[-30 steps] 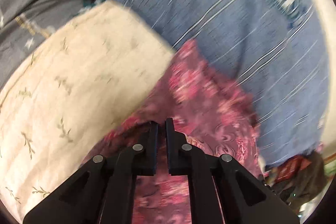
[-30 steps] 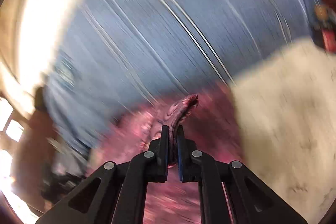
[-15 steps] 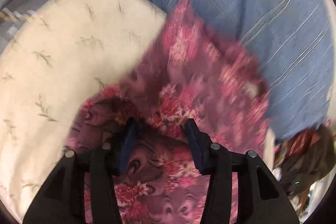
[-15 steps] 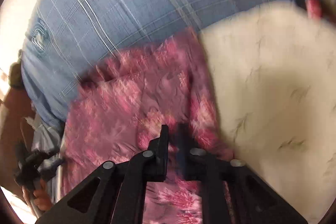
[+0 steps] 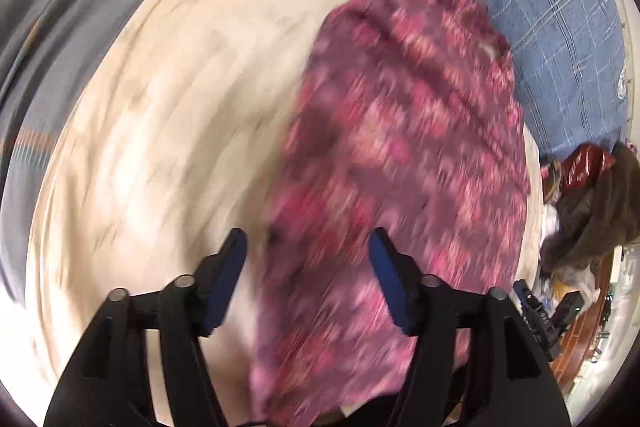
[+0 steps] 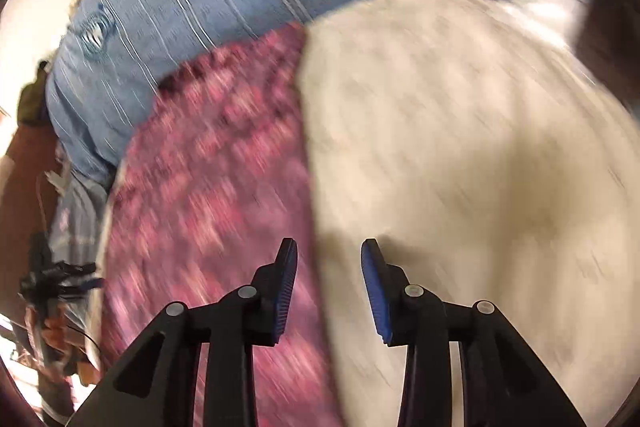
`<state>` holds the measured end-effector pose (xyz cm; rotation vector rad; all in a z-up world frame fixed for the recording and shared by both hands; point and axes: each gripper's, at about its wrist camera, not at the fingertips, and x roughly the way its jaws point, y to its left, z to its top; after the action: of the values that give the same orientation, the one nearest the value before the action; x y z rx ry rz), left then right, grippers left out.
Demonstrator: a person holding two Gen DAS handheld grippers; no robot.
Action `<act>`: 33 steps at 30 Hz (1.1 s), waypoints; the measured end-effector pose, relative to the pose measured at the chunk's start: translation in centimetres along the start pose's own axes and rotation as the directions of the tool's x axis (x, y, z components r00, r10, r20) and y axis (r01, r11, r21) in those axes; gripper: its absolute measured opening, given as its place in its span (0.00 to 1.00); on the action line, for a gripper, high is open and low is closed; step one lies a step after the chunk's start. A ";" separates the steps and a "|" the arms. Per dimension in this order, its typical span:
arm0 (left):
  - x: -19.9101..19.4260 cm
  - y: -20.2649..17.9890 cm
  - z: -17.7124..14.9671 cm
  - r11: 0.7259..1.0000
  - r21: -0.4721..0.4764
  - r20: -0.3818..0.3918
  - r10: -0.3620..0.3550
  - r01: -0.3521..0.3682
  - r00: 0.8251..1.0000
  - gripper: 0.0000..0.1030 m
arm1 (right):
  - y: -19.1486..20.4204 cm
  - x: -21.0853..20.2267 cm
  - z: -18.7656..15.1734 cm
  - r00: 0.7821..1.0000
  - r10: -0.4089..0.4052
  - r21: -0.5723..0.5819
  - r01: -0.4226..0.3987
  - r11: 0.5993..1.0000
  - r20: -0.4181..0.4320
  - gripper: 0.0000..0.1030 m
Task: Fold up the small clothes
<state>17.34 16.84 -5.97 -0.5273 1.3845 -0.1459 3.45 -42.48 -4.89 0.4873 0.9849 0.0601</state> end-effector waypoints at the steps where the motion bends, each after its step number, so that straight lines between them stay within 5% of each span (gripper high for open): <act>1: -0.5 0.7 -1.2 1.000 -0.005 -0.006 -0.003 0.003 1.000 0.66 | -0.7 -0.6 -1.4 1.000 0.016 0.010 -0.016 1.000 -0.003 0.33; 10: 0.1 1.6 -7.8 0.999 0.014 -0.094 -0.049 0.051 0.994 0.73 | -0.6 -1.7 -9.9 0.970 0.164 -0.067 -0.178 0.982 -0.177 0.39; 15: 0.4 0.9 -9.1 0.993 0.051 -0.121 -0.098 0.105 0.988 0.74 | 1.2 -0.7 -12.7 0.947 0.140 -0.190 -0.201 0.961 -0.290 0.34; 16: 0.3 0.9 -9.3 0.993 0.058 -0.120 -0.093 0.100 0.988 0.73 | 1.4 -0.8 -13.1 0.950 0.123 -0.224 -0.192 0.956 -0.288 0.21; 17: 0.2 0.8 -9.4 0.993 0.070 -0.117 -0.083 0.092 0.990 0.56 | 1.6 -0.8 -13.2 0.951 0.117 -0.238 -0.188 0.953 -0.285 0.05; 18: 0.2 0.8 -9.4 0.993 0.070 -0.124 -0.085 0.095 0.989 0.43 | 1.8 -1.1 -13.1 0.956 0.122 -0.244 -0.190 0.951 -0.268 0.05; 19: 0.3 1.0 -9.5 0.993 0.061 -0.140 -0.095 0.104 0.986 0.18 | 1.8 -1.6 -12.9 0.958 0.148 -0.243 -0.209 0.947 -0.247 0.05; 20: 0.3 1.2 -9.5 0.992 0.048 -0.149 -0.108 0.116 0.983 0.10 | 2.0 -2.1 -12.8 0.959 0.175 -0.245 -0.230 0.942 -0.224 0.05; 27: -1.8 2.3 -8.0 0.963 -0.018 -0.044 -0.269 0.268 0.962 0.07 | 3.1 -4.9 -9.3 0.946 0.318 -0.193 -0.323 0.926 -0.059 0.05; 33: -4.1 2.6 -4.6 0.904 -0.061 0.094 -0.417 0.423 0.904 0.07 | 3.2 -4.5 -5.0 0.919 0.393 -0.113 -0.387 0.915 0.037 0.05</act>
<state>11.57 19.50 -3.81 -0.8885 1.1865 -0.4178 -2.60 -38.95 -2.28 0.5818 0.8099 0.4528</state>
